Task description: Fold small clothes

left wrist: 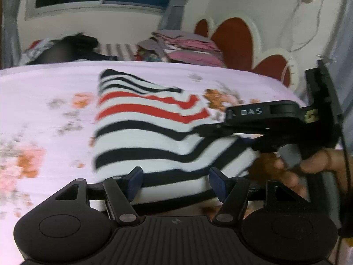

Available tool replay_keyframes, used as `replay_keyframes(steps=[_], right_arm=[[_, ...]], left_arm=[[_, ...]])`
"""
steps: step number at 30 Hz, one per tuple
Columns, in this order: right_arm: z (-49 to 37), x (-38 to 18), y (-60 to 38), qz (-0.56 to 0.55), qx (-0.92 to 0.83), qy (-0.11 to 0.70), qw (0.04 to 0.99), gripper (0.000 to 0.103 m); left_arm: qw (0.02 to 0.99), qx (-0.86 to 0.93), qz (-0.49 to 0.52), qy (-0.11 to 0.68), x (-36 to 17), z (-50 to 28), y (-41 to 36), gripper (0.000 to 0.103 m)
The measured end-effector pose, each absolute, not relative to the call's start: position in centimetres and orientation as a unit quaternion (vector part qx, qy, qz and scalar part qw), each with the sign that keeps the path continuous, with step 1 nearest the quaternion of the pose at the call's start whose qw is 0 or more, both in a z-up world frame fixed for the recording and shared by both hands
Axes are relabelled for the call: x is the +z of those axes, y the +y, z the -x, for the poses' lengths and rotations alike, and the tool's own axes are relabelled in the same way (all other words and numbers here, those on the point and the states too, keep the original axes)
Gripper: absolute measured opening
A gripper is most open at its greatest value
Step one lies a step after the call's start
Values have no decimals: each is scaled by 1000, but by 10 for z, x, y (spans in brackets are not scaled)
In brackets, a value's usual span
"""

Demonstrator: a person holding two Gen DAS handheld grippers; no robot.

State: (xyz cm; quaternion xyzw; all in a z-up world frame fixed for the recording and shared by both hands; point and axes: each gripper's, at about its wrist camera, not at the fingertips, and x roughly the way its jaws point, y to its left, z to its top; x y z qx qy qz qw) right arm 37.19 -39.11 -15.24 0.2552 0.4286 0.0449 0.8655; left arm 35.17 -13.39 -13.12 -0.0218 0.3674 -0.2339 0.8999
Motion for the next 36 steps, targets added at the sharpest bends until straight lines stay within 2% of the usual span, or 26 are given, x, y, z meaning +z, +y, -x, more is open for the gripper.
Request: replay_keyframes(steps=[8,10,12,18,23,27,31,33,36], right_arm=[[-385,-161,-380,-245,40,439,863,56],[-388,-163,-377,-237,39,437,867,51],[-390,-163,-374,-233,40,435,869,38],[-389,-148,-366,-188,50,405,893,22],[-388,-124,-362,-114,78,362,922,20],[-386,-126,-373,-94,67,360,926,20],[-387,-159,-392,-135,32,403,905,20],[-383,-157,-396,-159,33,402,901,25],[-372,-147,-405,-185,36,399,897,29]], left_arm=[[911,-181,20,369,-130,-371,-104,66],[911,-176,20,373,-132,-377,-101,66],[911,-173,21,374,-134,-383,-100,66],[907,-173,37,383,-141,-398,-98,66],[905,-178,52,382,-143,-409,-102,66],[902,-190,56,384,-148,-414,-111,66],[892,-198,48,404,-164,-418,-123,66],[892,-197,43,404,-168,-419,-124,70],[887,-198,56,413,-169,-423,-122,71]])
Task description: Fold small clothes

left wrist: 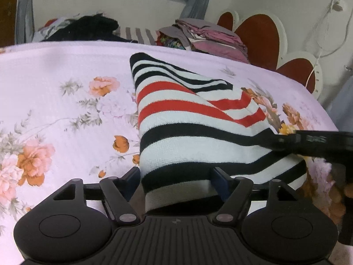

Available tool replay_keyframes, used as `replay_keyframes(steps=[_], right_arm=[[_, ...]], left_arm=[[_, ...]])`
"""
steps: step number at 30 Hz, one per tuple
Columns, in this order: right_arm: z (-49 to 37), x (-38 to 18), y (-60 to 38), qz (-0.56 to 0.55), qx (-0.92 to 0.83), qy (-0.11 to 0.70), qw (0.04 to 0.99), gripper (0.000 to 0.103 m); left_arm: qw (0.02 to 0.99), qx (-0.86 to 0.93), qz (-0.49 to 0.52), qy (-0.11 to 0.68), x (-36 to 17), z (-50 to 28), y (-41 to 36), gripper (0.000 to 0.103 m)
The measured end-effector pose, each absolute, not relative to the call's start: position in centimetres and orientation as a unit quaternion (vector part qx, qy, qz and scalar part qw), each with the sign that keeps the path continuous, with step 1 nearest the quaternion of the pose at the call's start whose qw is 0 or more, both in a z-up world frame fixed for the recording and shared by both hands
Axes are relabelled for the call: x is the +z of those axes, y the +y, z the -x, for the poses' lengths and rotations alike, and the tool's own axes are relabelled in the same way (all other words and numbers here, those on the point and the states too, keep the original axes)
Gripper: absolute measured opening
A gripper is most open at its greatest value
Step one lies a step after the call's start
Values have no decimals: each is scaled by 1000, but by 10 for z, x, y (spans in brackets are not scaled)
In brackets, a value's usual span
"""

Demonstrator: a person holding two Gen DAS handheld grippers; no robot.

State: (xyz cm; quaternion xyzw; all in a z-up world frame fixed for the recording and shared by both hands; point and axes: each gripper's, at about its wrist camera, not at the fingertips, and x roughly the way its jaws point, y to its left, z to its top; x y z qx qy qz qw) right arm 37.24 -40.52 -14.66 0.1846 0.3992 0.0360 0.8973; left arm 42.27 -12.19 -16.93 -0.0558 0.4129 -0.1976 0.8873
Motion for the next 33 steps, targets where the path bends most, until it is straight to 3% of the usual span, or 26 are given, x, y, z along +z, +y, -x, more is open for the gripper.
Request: replay_keyframes(steps=[11,13,15,22,25,29,33], right_arm=[[-317,-147,-415,-237,43,407,881,33],[-313,-150,-414,-245,40,407,879,25],[-310,-153,-415,-268,46,409,871,10],[-306,-174,-426,-292,41,430,853,5],[-310,-167,-416,-240,55,446,861,5],[-311,-141,-412,-209,60,426,878,26],[-320,-126,-414,-203,58,407,889,33]], left_arm=[[886,-205,46,412,-172,-426,-121,73],[886,-205,45,413,-173,-427,-120,73],[884,-205,50,417,-174,-428,-119,74],[881,-209,43,422,-176,-428,-119,76],[878,-206,50,429,-173,-429,-118,76],[880,-209,49,423,-163,-426,-118,76],[882,-207,61,419,-154,-427,-117,76]])
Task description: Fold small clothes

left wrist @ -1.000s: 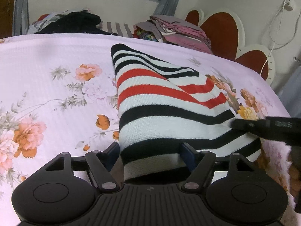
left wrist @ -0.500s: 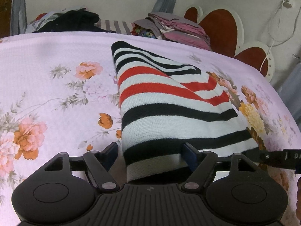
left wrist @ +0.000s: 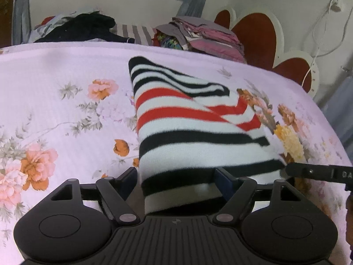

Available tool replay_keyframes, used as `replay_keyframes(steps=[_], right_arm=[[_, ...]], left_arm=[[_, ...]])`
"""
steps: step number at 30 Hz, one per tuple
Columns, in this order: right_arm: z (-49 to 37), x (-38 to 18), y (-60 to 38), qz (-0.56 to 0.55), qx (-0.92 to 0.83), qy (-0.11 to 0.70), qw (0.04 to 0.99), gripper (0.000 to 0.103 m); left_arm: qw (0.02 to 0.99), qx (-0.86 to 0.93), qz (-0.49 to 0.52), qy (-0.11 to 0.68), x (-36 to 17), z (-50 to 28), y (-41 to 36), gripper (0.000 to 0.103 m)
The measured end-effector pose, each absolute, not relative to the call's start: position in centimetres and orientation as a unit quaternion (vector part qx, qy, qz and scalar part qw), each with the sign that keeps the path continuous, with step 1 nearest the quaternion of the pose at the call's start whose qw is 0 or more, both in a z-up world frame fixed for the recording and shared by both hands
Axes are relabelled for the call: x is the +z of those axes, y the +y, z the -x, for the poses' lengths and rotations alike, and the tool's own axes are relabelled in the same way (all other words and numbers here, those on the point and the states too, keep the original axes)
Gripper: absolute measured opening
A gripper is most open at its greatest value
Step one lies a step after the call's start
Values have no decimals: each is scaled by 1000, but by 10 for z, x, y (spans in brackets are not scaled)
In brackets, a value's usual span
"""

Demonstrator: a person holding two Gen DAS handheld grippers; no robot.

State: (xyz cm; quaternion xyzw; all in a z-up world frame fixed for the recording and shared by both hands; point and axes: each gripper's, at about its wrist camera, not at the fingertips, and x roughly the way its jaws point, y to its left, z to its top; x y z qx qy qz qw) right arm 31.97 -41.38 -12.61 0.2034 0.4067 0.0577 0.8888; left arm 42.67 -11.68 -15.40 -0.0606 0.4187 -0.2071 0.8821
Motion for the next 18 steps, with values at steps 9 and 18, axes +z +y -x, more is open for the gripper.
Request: replay_keyframes(steps=[9,18], right_arm=[[-369,-122,-438,-250,33,389,886,50],[-444,-151,-443,-304,14,406,862,53]], left_arm=[[895,-192,73,395,-132,-465,-122,76],[892,-166,114,404,-150,-527,-131,76]])
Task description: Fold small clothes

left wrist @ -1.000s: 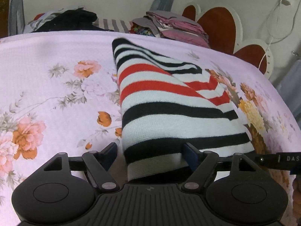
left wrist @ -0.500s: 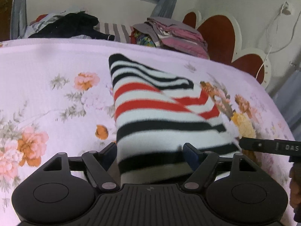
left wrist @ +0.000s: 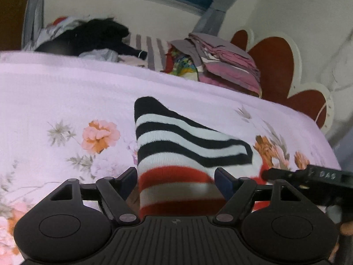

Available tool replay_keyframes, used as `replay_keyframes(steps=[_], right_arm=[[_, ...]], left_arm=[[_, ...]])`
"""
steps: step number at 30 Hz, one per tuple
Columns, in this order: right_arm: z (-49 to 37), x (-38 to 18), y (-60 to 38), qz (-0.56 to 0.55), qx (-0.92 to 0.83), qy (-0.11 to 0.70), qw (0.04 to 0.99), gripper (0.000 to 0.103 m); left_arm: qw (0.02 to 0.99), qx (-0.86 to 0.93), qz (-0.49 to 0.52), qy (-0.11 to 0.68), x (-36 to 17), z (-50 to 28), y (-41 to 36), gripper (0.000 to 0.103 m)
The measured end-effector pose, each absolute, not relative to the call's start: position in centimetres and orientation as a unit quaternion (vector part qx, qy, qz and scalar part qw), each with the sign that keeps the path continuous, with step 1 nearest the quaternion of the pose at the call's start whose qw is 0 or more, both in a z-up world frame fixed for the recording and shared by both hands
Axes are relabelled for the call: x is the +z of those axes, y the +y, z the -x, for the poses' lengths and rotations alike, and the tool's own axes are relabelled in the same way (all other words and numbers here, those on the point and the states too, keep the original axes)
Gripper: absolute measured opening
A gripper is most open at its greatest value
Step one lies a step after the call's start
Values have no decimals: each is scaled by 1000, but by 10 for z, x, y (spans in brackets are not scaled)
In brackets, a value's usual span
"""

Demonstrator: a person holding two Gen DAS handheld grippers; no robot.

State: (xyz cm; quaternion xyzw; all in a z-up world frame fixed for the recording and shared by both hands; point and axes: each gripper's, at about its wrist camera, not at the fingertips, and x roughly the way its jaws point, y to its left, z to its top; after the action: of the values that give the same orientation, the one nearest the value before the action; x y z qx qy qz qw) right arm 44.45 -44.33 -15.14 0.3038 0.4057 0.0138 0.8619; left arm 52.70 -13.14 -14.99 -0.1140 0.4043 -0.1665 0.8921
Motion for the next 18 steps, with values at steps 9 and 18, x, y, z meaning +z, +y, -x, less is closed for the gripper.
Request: replay_keyframes(steps=[9,18], right_arm=[[-468,-154,-426,-229,19,396,889,20],[-477,-167,-426,-202,-26,407,890,14]], left_arm=[[883,-158,118,426,-177,-560,-140,76],[887,-156,94,425,-194,-569,-147,70]])
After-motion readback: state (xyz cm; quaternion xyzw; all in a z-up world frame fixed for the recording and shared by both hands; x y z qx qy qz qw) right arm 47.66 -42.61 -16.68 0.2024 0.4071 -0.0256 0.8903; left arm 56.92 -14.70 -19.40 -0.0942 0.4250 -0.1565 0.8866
